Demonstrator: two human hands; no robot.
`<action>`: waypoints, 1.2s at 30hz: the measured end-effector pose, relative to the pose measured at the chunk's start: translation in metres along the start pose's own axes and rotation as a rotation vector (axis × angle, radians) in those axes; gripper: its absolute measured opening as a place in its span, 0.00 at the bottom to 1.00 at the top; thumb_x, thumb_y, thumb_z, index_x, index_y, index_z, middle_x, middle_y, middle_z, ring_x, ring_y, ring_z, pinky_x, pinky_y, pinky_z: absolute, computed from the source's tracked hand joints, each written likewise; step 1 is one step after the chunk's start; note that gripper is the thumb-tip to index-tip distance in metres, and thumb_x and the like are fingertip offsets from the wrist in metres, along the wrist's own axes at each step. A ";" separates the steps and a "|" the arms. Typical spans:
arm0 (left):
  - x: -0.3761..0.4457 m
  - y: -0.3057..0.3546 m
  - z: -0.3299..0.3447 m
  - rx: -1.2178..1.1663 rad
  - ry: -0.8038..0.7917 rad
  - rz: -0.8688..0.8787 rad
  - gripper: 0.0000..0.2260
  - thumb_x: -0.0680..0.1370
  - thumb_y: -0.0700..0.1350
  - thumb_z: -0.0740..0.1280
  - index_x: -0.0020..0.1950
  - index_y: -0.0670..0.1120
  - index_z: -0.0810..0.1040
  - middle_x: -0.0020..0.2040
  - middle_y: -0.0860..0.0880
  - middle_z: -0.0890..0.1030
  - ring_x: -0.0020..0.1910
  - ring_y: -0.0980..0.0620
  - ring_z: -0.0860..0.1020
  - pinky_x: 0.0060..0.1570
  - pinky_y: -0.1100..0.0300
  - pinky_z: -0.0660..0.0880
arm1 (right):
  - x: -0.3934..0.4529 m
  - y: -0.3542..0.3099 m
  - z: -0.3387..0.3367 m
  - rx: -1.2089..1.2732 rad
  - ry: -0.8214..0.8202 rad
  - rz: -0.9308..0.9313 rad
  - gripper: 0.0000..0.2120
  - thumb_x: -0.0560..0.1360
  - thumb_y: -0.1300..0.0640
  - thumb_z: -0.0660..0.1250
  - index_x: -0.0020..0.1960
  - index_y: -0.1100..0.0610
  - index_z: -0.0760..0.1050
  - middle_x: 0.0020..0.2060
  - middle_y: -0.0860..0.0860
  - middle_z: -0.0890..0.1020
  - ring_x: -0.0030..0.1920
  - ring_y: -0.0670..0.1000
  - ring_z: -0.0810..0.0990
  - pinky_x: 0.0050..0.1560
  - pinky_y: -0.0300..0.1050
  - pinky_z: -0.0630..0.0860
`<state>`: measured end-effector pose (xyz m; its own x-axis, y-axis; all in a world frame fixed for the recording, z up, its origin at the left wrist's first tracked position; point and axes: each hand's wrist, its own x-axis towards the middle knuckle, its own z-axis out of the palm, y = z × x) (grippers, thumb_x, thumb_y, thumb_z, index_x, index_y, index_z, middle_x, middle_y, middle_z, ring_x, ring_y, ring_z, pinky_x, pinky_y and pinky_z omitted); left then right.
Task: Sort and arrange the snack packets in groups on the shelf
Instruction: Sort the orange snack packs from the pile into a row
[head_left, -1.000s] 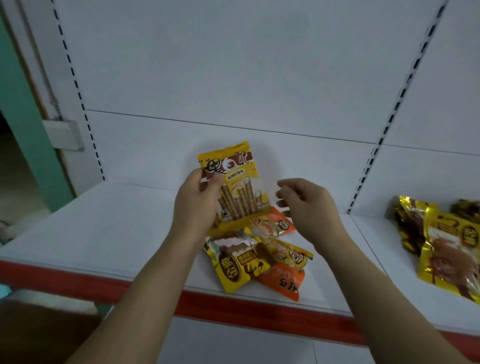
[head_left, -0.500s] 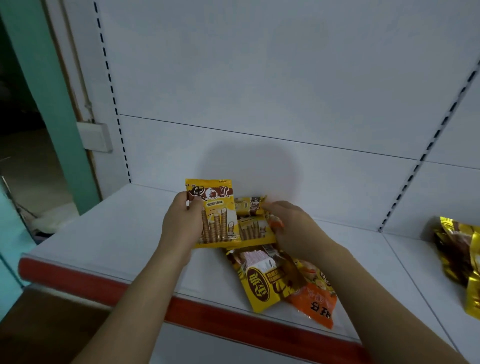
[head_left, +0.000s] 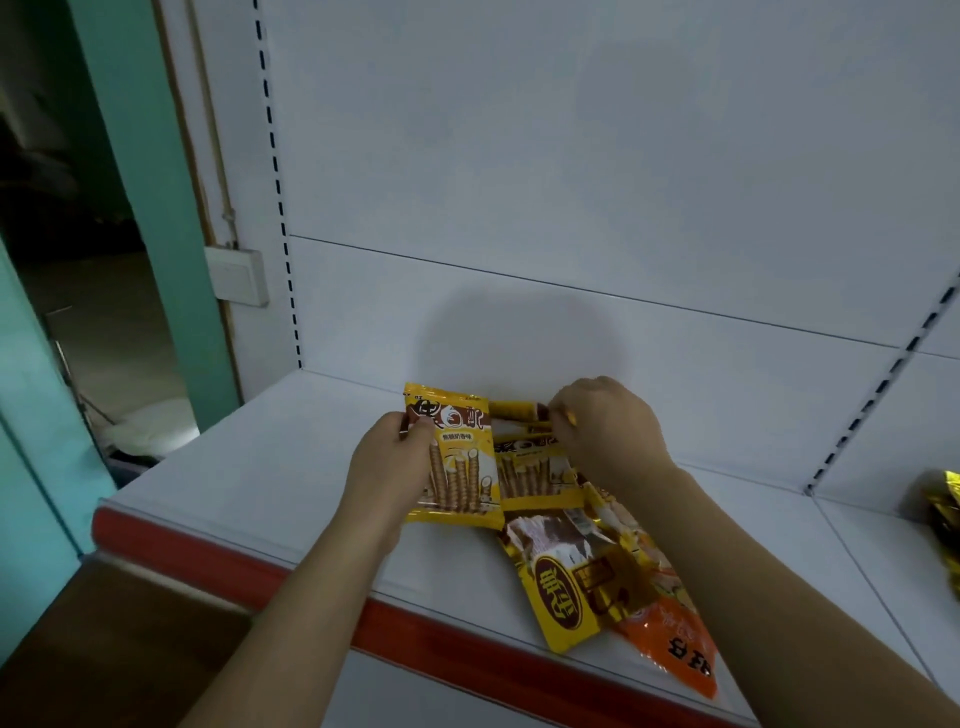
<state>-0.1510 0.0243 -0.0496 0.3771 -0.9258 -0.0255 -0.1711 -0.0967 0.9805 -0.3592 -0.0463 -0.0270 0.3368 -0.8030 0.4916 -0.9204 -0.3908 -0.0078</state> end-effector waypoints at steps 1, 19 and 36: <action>0.001 0.001 0.000 -0.037 0.012 -0.018 0.13 0.85 0.49 0.60 0.55 0.43 0.80 0.52 0.41 0.84 0.53 0.41 0.82 0.54 0.45 0.78 | -0.004 -0.003 -0.005 0.069 0.116 0.026 0.09 0.79 0.56 0.63 0.49 0.56 0.82 0.43 0.49 0.82 0.45 0.52 0.77 0.41 0.49 0.77; 0.008 0.012 0.015 -0.470 0.005 -0.038 0.10 0.81 0.44 0.70 0.61 0.50 0.78 0.53 0.49 0.86 0.47 0.48 0.87 0.44 0.48 0.84 | -0.056 -0.026 -0.019 0.160 0.075 -0.218 0.20 0.77 0.45 0.61 0.63 0.51 0.81 0.61 0.48 0.82 0.62 0.54 0.77 0.60 0.54 0.77; 0.010 0.005 -0.008 -0.455 0.056 -0.033 0.11 0.81 0.44 0.70 0.62 0.49 0.76 0.54 0.48 0.85 0.48 0.47 0.86 0.47 0.47 0.84 | -0.053 0.008 -0.033 0.249 0.502 -0.011 0.05 0.79 0.61 0.69 0.52 0.58 0.83 0.41 0.49 0.85 0.36 0.49 0.82 0.38 0.40 0.78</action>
<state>-0.1410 0.0174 -0.0437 0.4262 -0.9026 -0.0603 0.2546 0.0557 0.9654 -0.3907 0.0081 -0.0247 0.1542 -0.5092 0.8467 -0.8224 -0.5411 -0.1757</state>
